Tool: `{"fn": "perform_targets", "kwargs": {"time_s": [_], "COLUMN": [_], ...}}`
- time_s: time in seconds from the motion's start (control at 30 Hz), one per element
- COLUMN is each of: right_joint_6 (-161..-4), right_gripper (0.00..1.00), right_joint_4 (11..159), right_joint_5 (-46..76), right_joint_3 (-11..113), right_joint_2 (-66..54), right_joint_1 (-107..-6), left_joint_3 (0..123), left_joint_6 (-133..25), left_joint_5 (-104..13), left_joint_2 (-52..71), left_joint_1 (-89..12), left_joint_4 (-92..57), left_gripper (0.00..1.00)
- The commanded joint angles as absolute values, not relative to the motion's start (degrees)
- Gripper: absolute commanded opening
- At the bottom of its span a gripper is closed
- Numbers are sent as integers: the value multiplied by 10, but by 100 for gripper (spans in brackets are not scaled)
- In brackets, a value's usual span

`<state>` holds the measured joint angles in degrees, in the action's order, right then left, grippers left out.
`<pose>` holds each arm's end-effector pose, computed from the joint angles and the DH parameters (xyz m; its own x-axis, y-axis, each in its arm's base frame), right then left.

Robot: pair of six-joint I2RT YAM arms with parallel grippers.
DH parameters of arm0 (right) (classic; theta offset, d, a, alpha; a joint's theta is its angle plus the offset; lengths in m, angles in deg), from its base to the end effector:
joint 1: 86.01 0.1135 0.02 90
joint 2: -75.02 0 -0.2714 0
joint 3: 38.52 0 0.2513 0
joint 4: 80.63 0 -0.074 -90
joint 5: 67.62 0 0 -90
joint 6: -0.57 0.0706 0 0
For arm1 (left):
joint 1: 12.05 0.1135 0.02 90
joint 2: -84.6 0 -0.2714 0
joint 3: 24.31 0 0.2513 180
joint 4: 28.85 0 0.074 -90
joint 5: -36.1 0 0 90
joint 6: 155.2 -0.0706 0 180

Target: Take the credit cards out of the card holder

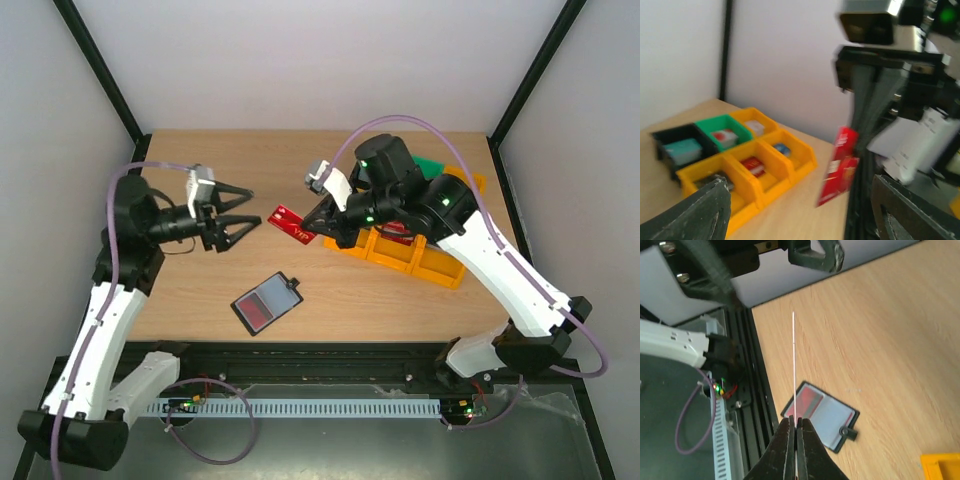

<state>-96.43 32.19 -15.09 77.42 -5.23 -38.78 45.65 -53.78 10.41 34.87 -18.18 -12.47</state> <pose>0.1647 0.2413 0.4597 -0.2381 -0.3999 -0.8851 -0.9711 0.1102 0.2115 0.1769 -0.0830 0.4145 -0.1207 -0.0734 -0.9900 0.9349 0.3270 -0.1382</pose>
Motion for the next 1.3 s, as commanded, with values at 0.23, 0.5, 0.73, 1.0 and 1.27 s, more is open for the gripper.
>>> {"fn": "perform_targets", "kwargs": {"time_s": [0.23, 0.5, 0.73, 1.0, 1.27], "right_joint_6": [-1015, -1014, -868, -821, -1114], "right_gripper": [2, 2, 65, 85, 78], "right_joint_4": [238, 267, 566, 776, 759], "right_joint_5": [-179, -196, -30, 161, 73], "right_joint_3": [792, 784, 614, 568, 655], "right_joint_2": [-75, -60, 63, 114, 15], "right_joint_1": [-386, -384, -403, -435, -422], "left_joint_3": [490, 487, 427, 519, 650], "left_joint_6": [-657, -642, -336, 12, 162], "left_joint_5": [88, 88, -14, -258, -296], "left_joint_2": [290, 290, 319, 232, 161], "left_joint_1": [-320, -340, -316, -255, -247], "left_joint_4": [-19, -40, -296, -248, -76], "left_gripper": [43, 2, 2, 2, 2]}}
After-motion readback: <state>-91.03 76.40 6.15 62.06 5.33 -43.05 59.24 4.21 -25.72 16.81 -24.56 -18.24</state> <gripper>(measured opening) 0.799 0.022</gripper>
